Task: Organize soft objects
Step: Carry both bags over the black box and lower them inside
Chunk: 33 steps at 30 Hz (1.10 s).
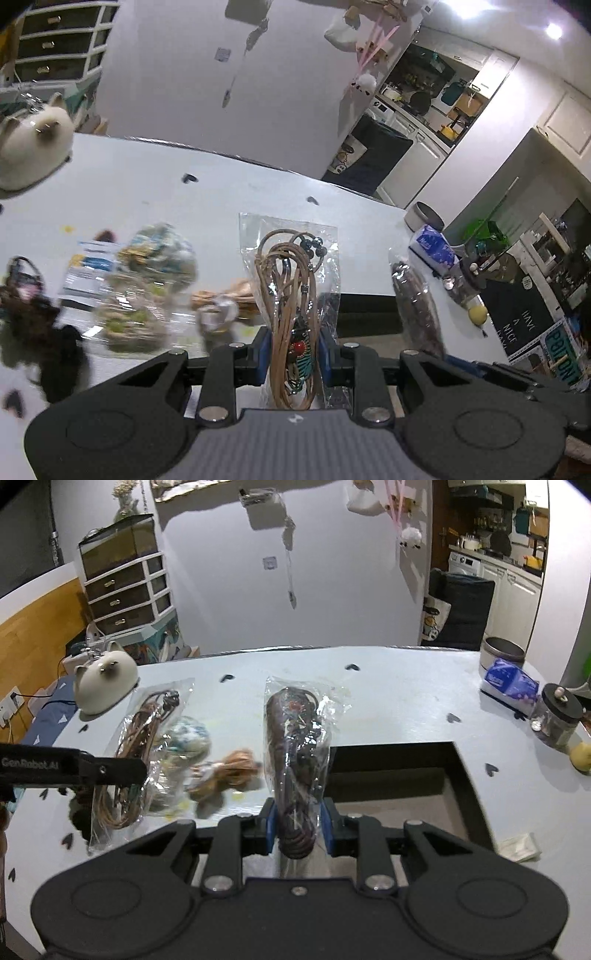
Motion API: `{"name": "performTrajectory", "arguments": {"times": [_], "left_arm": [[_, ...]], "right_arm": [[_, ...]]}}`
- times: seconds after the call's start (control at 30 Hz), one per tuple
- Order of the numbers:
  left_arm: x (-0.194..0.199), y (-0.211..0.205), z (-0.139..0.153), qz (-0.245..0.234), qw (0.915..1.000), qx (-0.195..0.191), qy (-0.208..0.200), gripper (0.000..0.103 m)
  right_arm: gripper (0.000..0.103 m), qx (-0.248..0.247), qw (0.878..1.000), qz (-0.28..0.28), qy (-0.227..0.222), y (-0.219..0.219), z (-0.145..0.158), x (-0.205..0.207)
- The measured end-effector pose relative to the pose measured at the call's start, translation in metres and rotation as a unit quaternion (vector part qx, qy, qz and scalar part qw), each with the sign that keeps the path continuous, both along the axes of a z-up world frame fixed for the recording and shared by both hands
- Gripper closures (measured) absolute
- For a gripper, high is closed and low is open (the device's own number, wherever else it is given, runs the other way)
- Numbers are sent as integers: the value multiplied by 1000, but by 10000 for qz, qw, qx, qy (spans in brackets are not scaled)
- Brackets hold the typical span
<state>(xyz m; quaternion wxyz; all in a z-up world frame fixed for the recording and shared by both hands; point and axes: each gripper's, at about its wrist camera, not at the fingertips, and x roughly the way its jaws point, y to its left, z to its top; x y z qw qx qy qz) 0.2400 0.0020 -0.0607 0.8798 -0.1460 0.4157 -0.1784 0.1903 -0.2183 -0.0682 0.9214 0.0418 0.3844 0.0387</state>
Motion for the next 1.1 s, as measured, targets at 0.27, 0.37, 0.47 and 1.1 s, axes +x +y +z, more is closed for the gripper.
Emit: {"name": "performTrajectory", "arguments": {"times": [0.27, 0.37, 0.47, 1.1], "left_arm": [[19, -73, -11, -145, 9988, -307, 345, 76], [25, -96, -21, -208, 9970, -409, 630, 76], [28, -115, -31, -233, 9948, -424, 897, 76], [48, -162, -71, 150, 9850, 3, 1720, 76]], "right_arm": [[77, 11, 9990, -132, 424, -67, -18, 16], [77, -94, 9969, -166, 765, -83, -29, 22], [77, -231, 9926, -190, 1175, -97, -42, 30], [51, 54, 9954, 251, 925, -127, -49, 43]]}}
